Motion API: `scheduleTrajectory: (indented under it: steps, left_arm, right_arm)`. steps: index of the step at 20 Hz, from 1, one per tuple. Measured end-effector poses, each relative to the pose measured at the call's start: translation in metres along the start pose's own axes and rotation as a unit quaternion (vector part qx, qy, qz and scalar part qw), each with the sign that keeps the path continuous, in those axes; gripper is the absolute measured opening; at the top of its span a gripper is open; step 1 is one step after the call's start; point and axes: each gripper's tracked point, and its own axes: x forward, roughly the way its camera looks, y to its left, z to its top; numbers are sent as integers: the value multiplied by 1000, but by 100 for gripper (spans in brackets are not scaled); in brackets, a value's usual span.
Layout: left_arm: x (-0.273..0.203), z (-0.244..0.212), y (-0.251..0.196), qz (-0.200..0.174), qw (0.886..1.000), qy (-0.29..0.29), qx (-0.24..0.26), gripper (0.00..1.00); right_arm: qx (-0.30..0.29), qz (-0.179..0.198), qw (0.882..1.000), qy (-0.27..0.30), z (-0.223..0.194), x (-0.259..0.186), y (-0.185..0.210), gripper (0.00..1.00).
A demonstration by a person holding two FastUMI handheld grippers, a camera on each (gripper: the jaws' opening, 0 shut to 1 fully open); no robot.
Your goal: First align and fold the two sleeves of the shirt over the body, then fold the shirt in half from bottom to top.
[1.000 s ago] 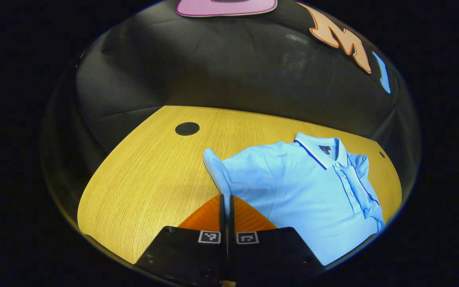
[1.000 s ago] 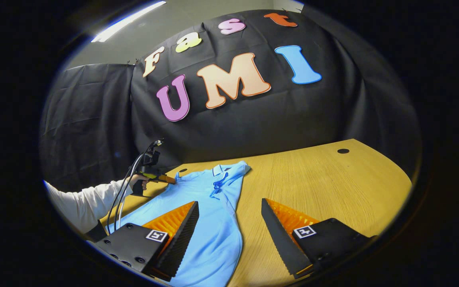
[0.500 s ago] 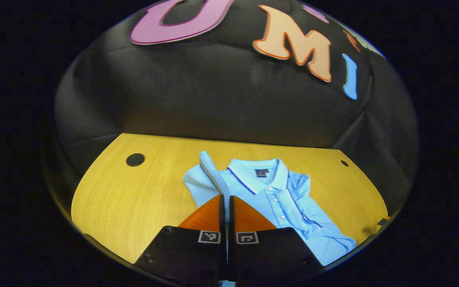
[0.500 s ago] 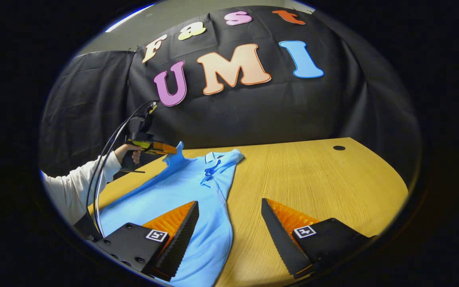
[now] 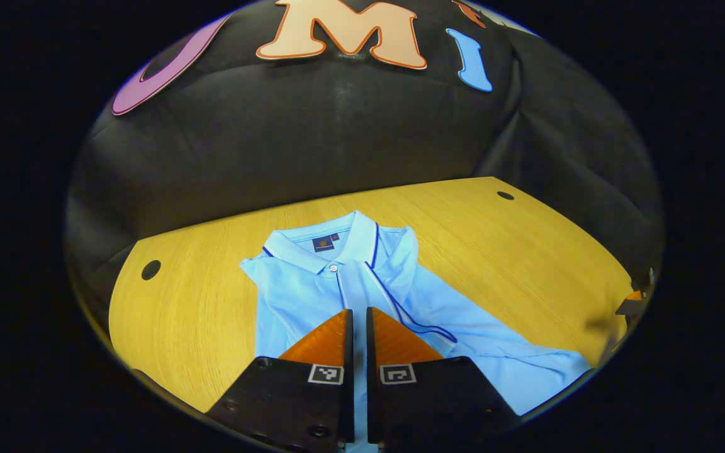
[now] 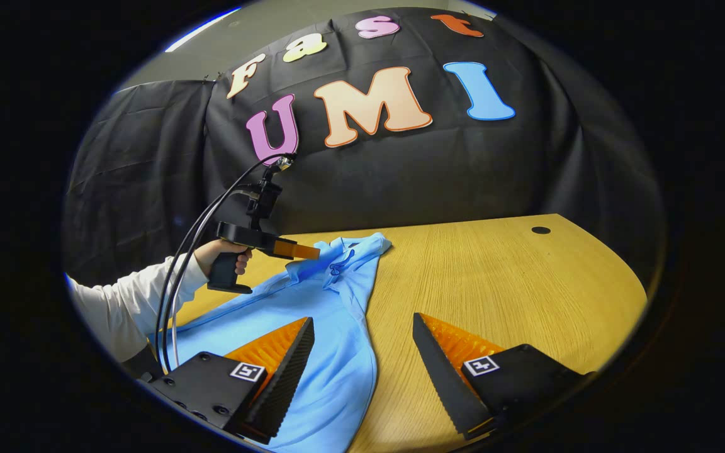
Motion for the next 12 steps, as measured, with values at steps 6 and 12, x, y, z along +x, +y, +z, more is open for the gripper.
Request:
scheduleTrajectory:
  steps: [6, 12]
  left_arm:
    - [-66, 6, 12, 39, 998, -49, -4, 98]
    - [-176, -42, -1, 36, 997, -69, -14, 95]
  right_arm:
    - [-6, 4, 1000, 8, -7, -1, 9, 99]
    - [-26, 12, 999, 39, -29, -31, 30, 99]
